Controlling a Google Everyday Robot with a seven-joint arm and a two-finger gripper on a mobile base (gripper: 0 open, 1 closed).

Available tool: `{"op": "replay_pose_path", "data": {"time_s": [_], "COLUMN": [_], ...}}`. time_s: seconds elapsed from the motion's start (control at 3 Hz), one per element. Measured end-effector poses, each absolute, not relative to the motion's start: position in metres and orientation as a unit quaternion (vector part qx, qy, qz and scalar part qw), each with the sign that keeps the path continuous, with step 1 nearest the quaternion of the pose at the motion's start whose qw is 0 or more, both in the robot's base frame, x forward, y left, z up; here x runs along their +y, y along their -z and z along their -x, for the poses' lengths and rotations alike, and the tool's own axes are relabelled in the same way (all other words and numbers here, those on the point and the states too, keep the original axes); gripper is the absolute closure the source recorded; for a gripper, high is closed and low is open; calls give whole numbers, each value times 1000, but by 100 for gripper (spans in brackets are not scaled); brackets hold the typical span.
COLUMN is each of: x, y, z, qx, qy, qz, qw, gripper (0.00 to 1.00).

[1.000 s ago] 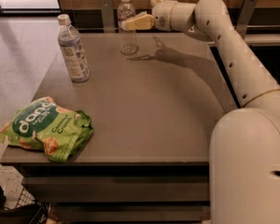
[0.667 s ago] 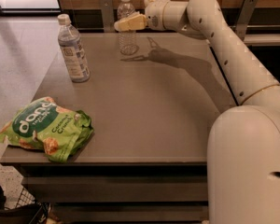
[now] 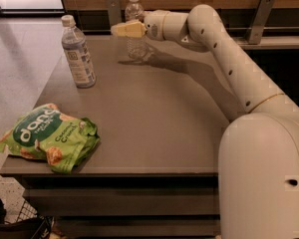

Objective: Move water bottle near green rice chip bag

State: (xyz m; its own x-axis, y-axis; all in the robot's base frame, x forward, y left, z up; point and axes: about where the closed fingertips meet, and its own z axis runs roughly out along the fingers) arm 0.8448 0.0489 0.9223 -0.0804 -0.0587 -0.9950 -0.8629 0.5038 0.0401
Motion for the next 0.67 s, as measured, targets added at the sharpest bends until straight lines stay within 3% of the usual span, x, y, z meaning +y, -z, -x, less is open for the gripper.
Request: {"op": "replay_pose_path", "data": {"time_s": [0.67], "x": [58], "y": [-920], "z": [-843], "qx": [645], "qy": [-358], "qz": [355], "qw": [574], "gripper": [65]}}
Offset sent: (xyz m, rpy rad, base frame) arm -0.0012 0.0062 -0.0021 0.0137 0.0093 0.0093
